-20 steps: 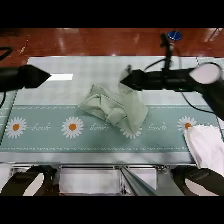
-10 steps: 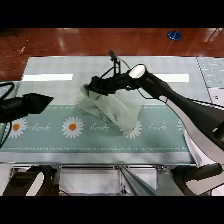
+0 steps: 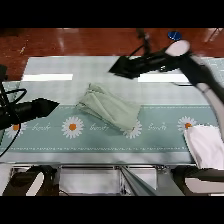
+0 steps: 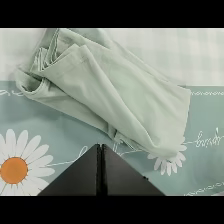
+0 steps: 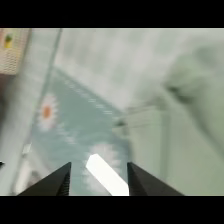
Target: Fold the shirts.
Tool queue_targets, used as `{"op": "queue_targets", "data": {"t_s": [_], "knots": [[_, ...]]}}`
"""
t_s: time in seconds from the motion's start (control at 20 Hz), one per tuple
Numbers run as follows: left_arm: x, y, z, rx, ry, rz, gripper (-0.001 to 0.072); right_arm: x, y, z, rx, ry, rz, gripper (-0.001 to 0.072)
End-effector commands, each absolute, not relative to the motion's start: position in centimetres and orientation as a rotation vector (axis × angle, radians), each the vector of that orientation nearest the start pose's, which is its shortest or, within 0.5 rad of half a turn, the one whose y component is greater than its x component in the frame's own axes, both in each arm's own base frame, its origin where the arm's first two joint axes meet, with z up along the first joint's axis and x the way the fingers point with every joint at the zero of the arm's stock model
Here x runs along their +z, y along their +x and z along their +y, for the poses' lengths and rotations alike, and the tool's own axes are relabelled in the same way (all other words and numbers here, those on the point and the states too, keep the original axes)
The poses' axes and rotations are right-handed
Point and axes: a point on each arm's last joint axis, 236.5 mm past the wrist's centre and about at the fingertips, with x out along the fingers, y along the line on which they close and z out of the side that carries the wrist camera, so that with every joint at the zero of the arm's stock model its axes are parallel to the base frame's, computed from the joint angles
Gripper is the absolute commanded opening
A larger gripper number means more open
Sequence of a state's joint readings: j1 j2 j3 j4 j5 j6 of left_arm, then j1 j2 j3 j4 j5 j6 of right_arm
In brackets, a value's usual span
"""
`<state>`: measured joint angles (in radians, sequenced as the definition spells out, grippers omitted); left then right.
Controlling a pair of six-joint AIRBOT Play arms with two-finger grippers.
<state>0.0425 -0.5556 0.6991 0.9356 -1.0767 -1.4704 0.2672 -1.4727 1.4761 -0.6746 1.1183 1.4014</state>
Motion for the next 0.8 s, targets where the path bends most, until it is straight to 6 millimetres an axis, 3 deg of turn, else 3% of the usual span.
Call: {"op": "queue_targets", "data": {"t_s": [0.0,0.1,0.15,0.25,0.35,0.45,0.55,0.75], "knots": [[10.8,26.9,-11.2,-0.379,-0.468,0.869,0.0019,13.0,38.7,13.8,0.385,0.252,1.062,0.0417],[10.8,26.9,-11.2,-0.379,-0.468,0.869,0.0019,10.1,35.5,7.2,0.119,0.222,1.043,0.0417],[10.8,26.9,-11.2,-0.379,-0.468,0.869,0.0019,8.0,33.8,5.5,0.035,0.267,1.034,0.0417],[10.8,26.9,-11.2,-0.379,-0.468,0.869,0.0019,3.0,31.1,5.1,-0.050,0.441,1.016,0.0415],[10.8,26.9,-11.2,-0.379,-0.468,0.868,0.0019,-2.1,29.2,7.9,-0.035,0.672,1.049,0.0408],[10.8,26.9,-11.2,-0.378,-0.469,0.869,0.0019,-5.5,28.3,10.5,0.008,0.828,1.095,0.0408],[10.7,27.0,-11.2,-0.377,-0.469,0.871,0.0019,-7.4,27.8,13.2,0.107,0.882,1.180,0.0408],[10.9,27.2,-11.1,-0.372,-0.471,0.858,0.0019,-9.0,27.1,18.2,0.310,1.030,1.298,0.0408]]}}
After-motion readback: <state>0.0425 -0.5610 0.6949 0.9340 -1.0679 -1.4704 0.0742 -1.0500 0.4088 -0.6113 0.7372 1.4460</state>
